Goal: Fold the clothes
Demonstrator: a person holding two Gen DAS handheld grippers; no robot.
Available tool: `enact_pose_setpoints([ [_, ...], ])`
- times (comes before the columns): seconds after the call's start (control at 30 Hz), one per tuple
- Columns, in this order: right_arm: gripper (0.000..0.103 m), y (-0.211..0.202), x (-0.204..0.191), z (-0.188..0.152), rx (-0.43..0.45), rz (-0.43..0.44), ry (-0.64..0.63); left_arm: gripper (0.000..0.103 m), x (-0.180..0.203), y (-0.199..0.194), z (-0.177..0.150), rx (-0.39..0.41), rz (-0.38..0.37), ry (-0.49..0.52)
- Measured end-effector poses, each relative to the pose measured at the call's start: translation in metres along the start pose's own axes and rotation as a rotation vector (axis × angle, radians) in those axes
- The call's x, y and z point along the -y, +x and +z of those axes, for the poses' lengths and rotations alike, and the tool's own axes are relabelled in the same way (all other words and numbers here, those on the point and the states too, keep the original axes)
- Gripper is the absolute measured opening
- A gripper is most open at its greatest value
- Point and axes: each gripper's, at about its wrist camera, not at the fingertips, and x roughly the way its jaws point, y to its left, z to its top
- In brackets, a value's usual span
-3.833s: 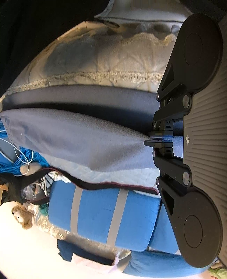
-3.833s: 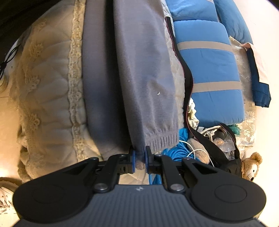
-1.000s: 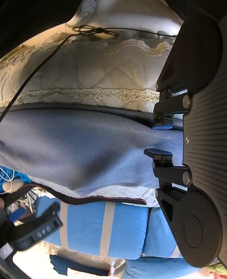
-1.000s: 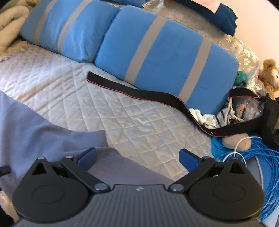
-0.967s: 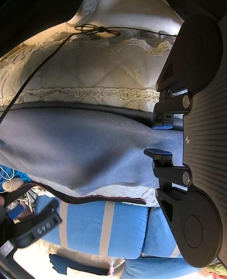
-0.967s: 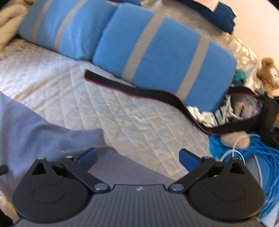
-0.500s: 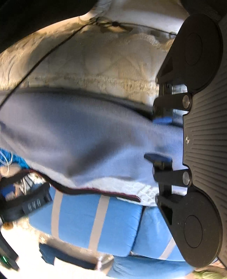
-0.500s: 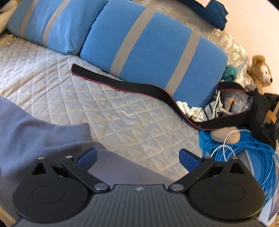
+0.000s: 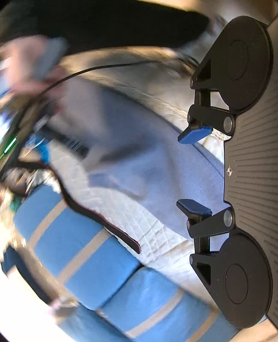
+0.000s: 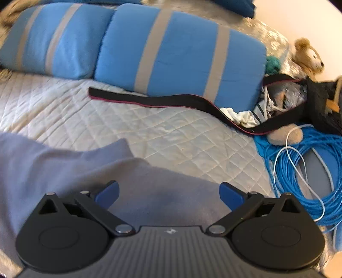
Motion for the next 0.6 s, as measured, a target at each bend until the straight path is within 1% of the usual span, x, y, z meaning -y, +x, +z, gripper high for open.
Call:
enact_pose_setpoints([
  [0.07, 0.103, -0.003, -0.004, -0.005, -0.023, 0.039, 0.017, 0.07, -0.027, -0.013, 0.006, 0.048, -0.03, -0.119],
  [0.13, 0.103, -0.005, -0.007, -0.01, -0.063, 0.104, 0.075, 0.075, -0.049, -0.016, 0.015, 0.097, -0.008, -0.233],
  [0.2, 0.103, -0.008, -0.013, -0.016, -0.088, 0.157, 0.118, 0.078, -0.065, -0.001, 0.03, 0.15, 0.021, -0.325],
  [0.27, 0.103, -0.011, -0.023, -0.022, -0.1, 0.181, 0.127, 0.078, -0.079, 0.02, 0.046, 0.201, 0.028, -0.41],
  [0.37, 0.103, -0.013, -0.037, -0.031, -0.11, 0.182, 0.104, 0.078, -0.095, 0.066, 0.068, 0.235, -0.053, -0.542],
  [0.43, 0.103, -0.012, -0.043, -0.037, -0.132, 0.194, 0.091, 0.078, -0.105, 0.104, 0.082, 0.222, -0.113, -0.623],
  [0.5, 0.103, -0.008, -0.046, -0.042, -0.163, 0.204, 0.076, 0.078, -0.111, 0.139, 0.093, 0.199, -0.155, -0.657],
  [0.6, 0.103, -0.003, -0.045, -0.048, -0.2, 0.206, 0.081, 0.077, -0.11, 0.182, 0.097, 0.199, -0.275, -0.695],
])
